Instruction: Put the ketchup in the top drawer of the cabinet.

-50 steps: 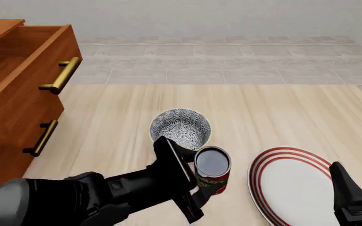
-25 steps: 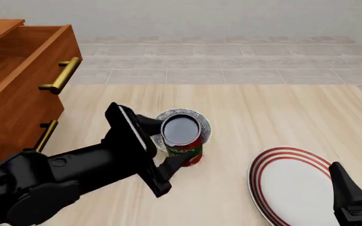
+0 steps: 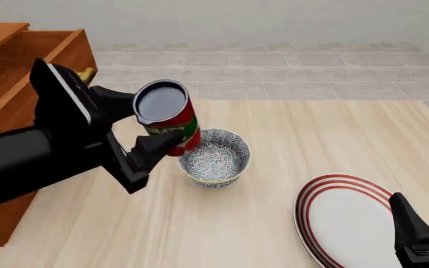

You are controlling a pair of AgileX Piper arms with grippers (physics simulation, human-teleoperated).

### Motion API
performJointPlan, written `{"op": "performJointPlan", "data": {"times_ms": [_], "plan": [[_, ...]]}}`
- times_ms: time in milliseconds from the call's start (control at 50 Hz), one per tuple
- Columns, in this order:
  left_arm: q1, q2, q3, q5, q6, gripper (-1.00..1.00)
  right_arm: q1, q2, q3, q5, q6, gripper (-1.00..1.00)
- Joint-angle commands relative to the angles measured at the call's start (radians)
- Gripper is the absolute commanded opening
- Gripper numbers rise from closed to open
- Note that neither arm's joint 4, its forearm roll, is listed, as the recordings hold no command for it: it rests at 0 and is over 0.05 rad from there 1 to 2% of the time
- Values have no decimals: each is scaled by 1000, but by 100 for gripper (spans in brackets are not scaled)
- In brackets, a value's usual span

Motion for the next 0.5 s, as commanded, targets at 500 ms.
{"op": "performJointPlan", "data": {"times_ms": [500], "plan": [[216, -111, -303, 386, 15, -100, 9, 1, 0, 7, 7, 100]]}}
